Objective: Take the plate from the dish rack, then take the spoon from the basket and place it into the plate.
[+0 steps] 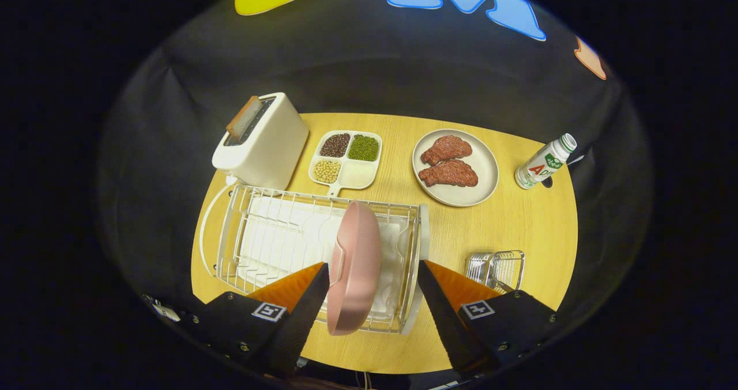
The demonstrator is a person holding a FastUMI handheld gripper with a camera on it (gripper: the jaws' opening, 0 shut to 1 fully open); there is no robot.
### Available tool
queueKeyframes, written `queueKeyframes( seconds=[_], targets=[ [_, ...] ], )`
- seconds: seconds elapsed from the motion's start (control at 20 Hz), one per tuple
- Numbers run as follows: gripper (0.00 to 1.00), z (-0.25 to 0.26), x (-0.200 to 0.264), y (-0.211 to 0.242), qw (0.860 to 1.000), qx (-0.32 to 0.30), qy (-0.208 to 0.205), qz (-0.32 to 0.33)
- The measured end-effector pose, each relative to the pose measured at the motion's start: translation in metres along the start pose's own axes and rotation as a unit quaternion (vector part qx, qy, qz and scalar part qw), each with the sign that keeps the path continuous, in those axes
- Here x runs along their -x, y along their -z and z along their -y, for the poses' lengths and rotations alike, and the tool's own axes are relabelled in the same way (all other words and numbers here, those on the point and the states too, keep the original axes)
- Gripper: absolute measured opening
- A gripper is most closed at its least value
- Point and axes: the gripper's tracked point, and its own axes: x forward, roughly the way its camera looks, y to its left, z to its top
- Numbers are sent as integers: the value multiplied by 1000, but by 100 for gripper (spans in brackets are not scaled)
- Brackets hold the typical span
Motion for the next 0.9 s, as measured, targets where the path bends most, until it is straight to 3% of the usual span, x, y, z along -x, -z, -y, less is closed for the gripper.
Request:
queueKeyframes(
  seconds=[0.1, 0.2, 0.35, 0.45, 0.55, 0.6, 0.9],
  targets=[
    [95, -3, -14, 7, 999, -20, -7, -27],
    [82, -3, -23, 16, 998, -30, -8, -55],
    [46, 3, -31, 23, 996, -38, 17, -79],
    [31, -1, -31, 22, 995, -47, 23, -80],
    [31, 8, -27, 20, 995, -33, 49, -79],
    [27, 7, -24, 16, 995, -26, 52, -77],
    [27, 3, -7, 9, 993, 2, 82, -89]
  ],
)
